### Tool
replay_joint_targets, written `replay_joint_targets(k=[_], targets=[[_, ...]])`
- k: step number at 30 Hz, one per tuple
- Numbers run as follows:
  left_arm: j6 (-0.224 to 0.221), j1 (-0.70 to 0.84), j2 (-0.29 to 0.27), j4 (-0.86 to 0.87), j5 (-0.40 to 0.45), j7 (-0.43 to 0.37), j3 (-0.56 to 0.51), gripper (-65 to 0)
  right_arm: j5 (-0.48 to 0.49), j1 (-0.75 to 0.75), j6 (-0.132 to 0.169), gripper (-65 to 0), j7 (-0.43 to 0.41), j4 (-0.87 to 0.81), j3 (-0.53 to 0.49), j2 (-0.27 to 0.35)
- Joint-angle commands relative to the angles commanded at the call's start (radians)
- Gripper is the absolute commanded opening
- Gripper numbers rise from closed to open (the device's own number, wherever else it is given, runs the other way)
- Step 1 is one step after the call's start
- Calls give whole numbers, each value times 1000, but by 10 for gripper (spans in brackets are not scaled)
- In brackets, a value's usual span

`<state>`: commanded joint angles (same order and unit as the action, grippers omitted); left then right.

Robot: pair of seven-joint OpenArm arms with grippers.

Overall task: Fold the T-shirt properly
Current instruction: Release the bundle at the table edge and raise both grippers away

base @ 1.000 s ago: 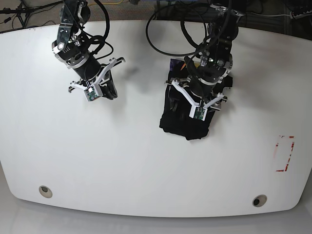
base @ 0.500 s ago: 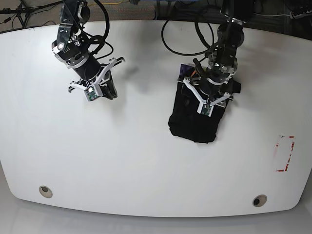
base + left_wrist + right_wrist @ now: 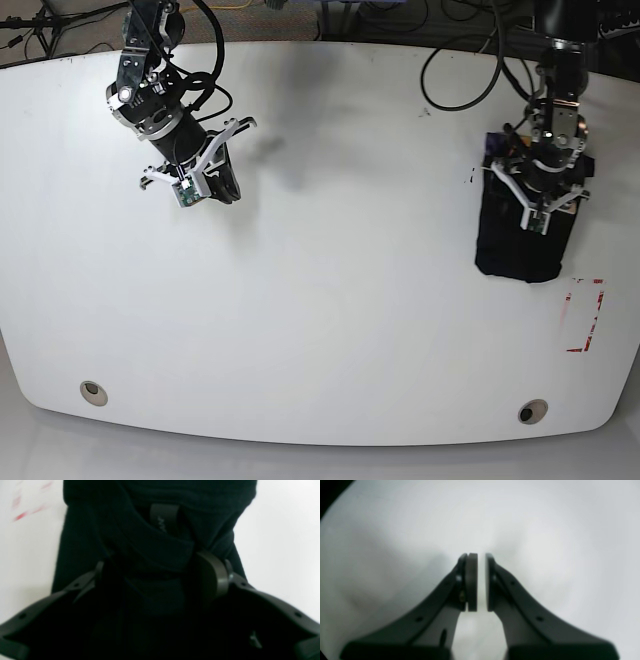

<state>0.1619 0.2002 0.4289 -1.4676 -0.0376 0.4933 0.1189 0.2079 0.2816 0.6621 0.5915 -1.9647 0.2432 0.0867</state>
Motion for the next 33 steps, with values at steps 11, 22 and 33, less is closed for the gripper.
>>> replay_joint_targets(k=[11,22,33], targets=[[199,2,78,124,5,-2,219,-251,0,-3,0,-598,0,0,-15,0],[252,-130,198,296,2,-6,226,-251,0,5,0,-599,0,0,-14,0],[381,-176,227,161,2,60,229,-251,0,-3,0,-599,0,-2,-17,0]])
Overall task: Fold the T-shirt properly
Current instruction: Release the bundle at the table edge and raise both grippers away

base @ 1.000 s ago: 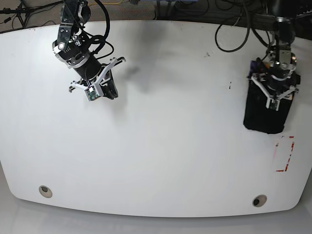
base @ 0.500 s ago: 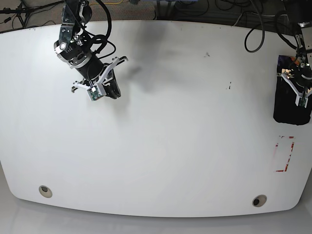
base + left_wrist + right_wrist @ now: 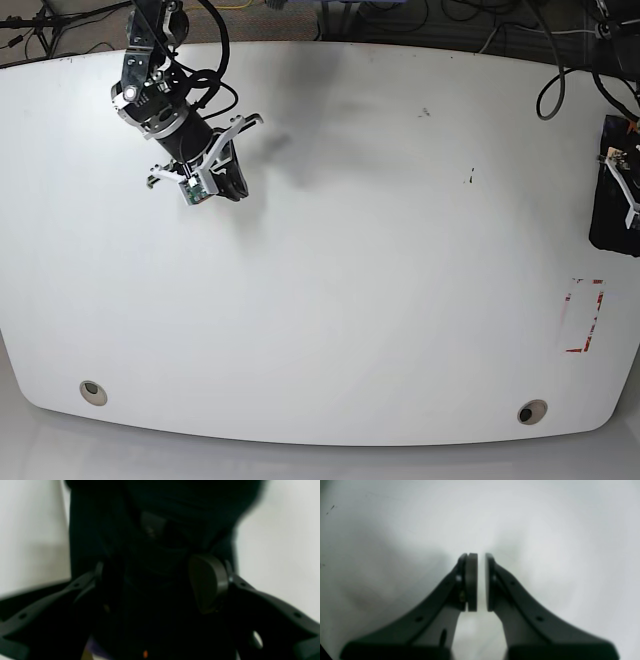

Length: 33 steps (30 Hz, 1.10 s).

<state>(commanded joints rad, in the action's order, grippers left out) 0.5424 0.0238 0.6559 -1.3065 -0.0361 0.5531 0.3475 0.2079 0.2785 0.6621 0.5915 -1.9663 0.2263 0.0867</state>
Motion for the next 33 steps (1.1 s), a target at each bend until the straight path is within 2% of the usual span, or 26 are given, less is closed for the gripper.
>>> replay_joint_targets(k=[5,9,11,13,14,18,20,23,31,33], targets=[[0,3,-32,-226,0,123,-3,-251,-12,-17,0,-599,-3,0,5,12],[-2,6,-110,-361,6,133,-18,-253,-11,-46,0,-599,-11,14,44,37],[-6,11,-155,-410,14,101,-61,-254,-12,-51,0,-599,-57,48,58,43],[-34,28,-187,-437,51,60,-107,-261,-12,-51,0,-599,-118,75,69,51],[-72,44,-222,-463,95,12,-147,-282,-12,-49,-2,-599,-172,100,84,68],[-180,112,-333,-509,204,-123,-226,-311,-12,-40,-2,-599,-265,150,124,97],[-210,153,-382,-535,241,-173,-239,-311,-12,-17,0,-599,-296,163,147,101],[-216,227,-450,-577,264,-226,-241,-311,-12,23,0,-599,-328,164,176,103],[-216,477,-601,-710,262,-238,-244,-315,-2,216,0,-599,-425,164,190,98],[-216,529,-629,-712,262,-262,-253,-317,-2,262,0,-599,-446,164,190,94]])
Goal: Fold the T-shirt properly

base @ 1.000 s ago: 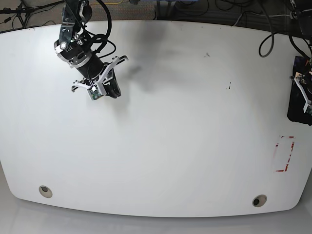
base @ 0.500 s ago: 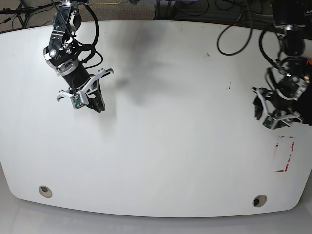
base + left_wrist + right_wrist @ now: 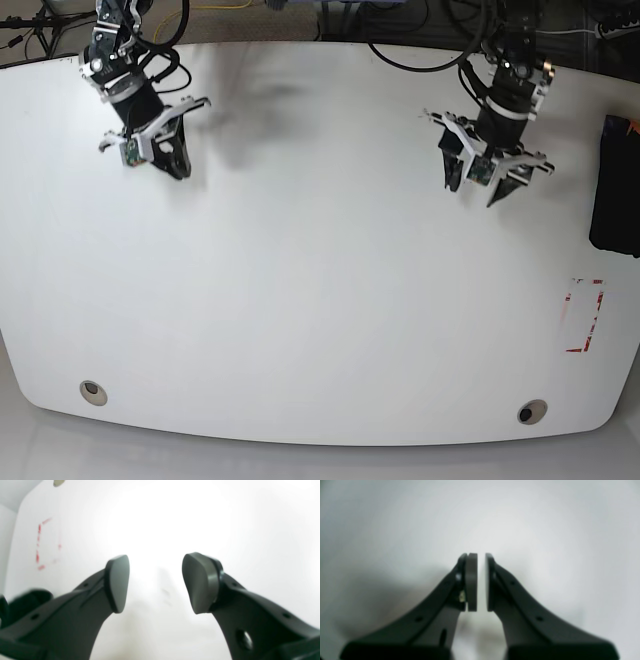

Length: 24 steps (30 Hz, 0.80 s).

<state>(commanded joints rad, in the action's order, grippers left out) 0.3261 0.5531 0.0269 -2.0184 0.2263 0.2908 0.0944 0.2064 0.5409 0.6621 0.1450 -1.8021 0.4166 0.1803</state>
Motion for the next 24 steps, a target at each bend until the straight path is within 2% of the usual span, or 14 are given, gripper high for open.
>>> replay_joint_targets(k=[6,9,14,17,20,24], targets=[[-2,229,-40,0,-5,-146,-8,-317,0,126,0,-599,-44,5,29,-58],[-3,313,-43,3,-5,-203,-52,-317,2,178,0,-599,-74,6,49,-72],[-3,460,-40,3,-5,-212,-92,-317,2,276,2,-599,-92,6,54,-77],[-3,496,-38,5,-5,-212,-95,-317,2,311,2,-599,-95,9,54,-112],[-3,528,-14,26,-5,-212,-95,-318,2,356,2,-599,-98,17,54,-140],[-3,557,21,64,-58,-212,-95,-318,2,400,36,-601,-124,77,54,-158]])
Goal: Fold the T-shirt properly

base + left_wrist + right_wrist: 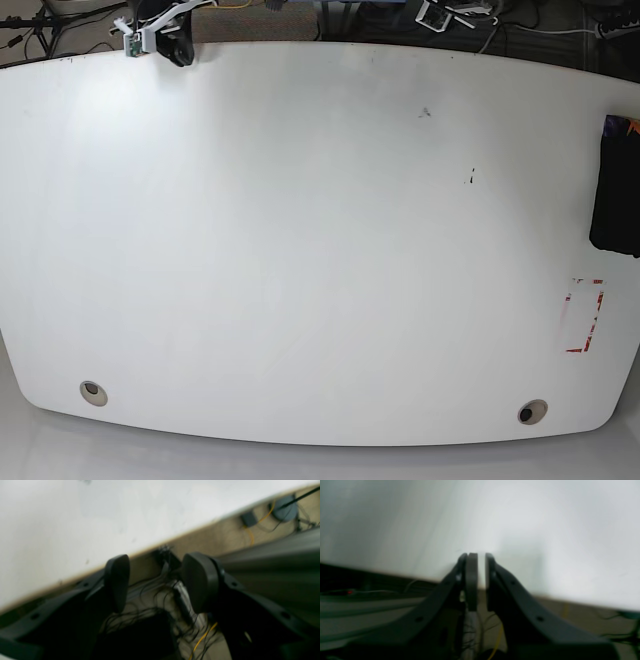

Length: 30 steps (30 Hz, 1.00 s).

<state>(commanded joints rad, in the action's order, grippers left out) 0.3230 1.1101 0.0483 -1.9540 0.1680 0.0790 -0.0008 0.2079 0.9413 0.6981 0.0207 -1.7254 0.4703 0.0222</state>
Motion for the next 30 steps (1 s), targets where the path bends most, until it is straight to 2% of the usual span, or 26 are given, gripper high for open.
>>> replay_joint_targets(k=[2,7,13,22,30], targets=[[-2,0,23,15,-49,2,3,-318,0,5,0,-601,-17,44,0,-15],[-2,-6,124,124,-190,3,6,-318,-12,6,0,-601,-63,184,0,-41],[-2,-94,173,316,-299,2,5,-318,-8,-31,0,-601,-114,354,-6,-37],[3,-259,170,618,-321,3,-2,-318,-109,-132,0,-601,-92,494,-5,-41],[-2,-396,167,827,-321,2,-55,-317,-181,-226,0,-601,-77,624,-3,-41]])
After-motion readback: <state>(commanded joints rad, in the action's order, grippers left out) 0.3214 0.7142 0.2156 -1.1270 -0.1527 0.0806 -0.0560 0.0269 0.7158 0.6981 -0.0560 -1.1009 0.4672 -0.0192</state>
